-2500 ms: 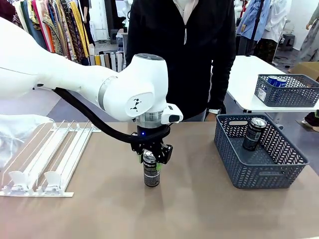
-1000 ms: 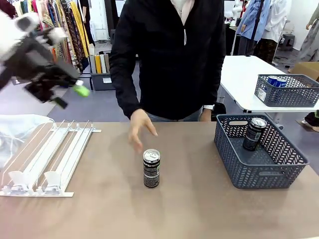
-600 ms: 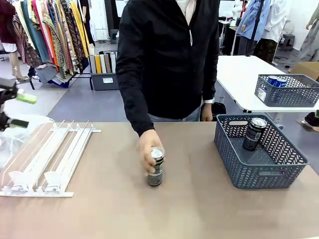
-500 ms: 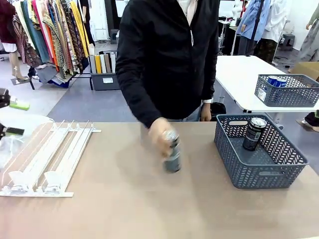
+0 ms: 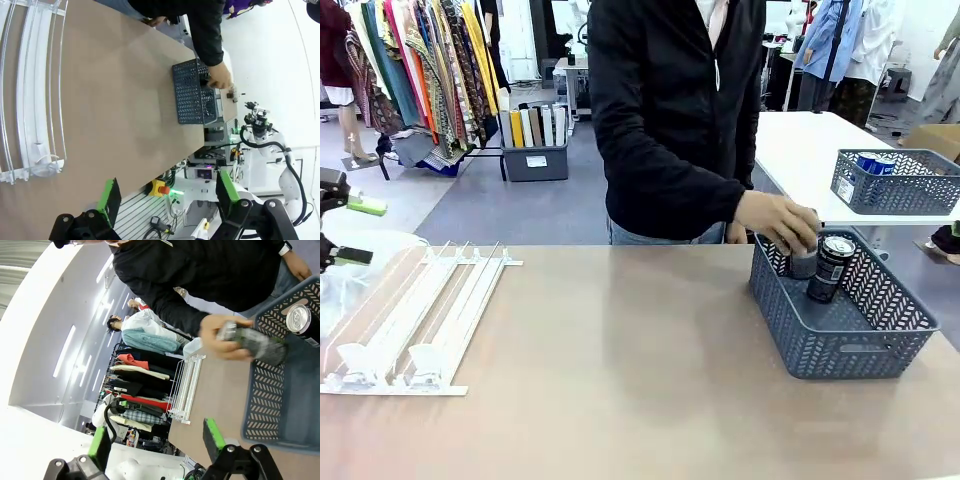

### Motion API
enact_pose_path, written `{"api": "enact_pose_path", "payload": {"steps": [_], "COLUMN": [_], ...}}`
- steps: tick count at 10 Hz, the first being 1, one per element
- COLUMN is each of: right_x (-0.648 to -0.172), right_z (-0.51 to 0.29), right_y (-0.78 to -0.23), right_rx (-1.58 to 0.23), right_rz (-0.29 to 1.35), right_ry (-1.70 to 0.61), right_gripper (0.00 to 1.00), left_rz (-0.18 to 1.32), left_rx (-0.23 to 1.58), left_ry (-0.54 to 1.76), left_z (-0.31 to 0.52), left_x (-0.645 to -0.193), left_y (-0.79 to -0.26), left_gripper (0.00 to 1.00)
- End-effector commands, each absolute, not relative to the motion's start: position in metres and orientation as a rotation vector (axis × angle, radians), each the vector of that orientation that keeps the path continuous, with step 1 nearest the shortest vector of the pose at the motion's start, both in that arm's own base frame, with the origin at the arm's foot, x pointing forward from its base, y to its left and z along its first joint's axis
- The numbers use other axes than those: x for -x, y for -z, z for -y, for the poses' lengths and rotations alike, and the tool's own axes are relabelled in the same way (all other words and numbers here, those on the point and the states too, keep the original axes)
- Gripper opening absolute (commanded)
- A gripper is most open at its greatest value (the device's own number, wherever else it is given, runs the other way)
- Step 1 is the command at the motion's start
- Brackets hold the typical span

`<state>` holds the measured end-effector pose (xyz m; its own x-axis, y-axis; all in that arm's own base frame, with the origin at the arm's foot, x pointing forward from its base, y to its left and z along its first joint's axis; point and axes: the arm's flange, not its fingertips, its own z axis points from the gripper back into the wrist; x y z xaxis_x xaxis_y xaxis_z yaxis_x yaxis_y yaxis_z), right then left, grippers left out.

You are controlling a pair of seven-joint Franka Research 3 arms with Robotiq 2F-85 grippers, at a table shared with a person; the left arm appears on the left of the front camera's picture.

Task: Retrieve and store the cans from the dispenser.
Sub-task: Pick up one can from the Automatic Can Dispenser and place it in the middle of the table.

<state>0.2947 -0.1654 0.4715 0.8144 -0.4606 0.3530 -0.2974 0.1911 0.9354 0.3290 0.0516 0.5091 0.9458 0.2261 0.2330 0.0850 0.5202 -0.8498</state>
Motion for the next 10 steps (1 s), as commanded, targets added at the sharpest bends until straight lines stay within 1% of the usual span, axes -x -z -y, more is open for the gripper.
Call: {"api": "enact_pose_path", "payload": {"steps": [1,10], "right_x": [-0.2957,-0.2957], "right_z": [0.165,0.165], "right_y": [-0.4762,-0.4762], "right_rx": [-1.417,-1.417], "right_rz": [0.673,0.673], "right_ry": [0.128,0.128], "right_gripper": [1.0,1.0], "left_rz": [0.336,0.336], "left_rx": [1.048,1.048], "left_ry": [-0.091,-0.091], "left_z": [-0.0544,-0.0544], "left_x": [-0.3299,-0.3299], "left_y": [-0.5088,-0.5088], "left_gripper": [1.0,1.0]}}
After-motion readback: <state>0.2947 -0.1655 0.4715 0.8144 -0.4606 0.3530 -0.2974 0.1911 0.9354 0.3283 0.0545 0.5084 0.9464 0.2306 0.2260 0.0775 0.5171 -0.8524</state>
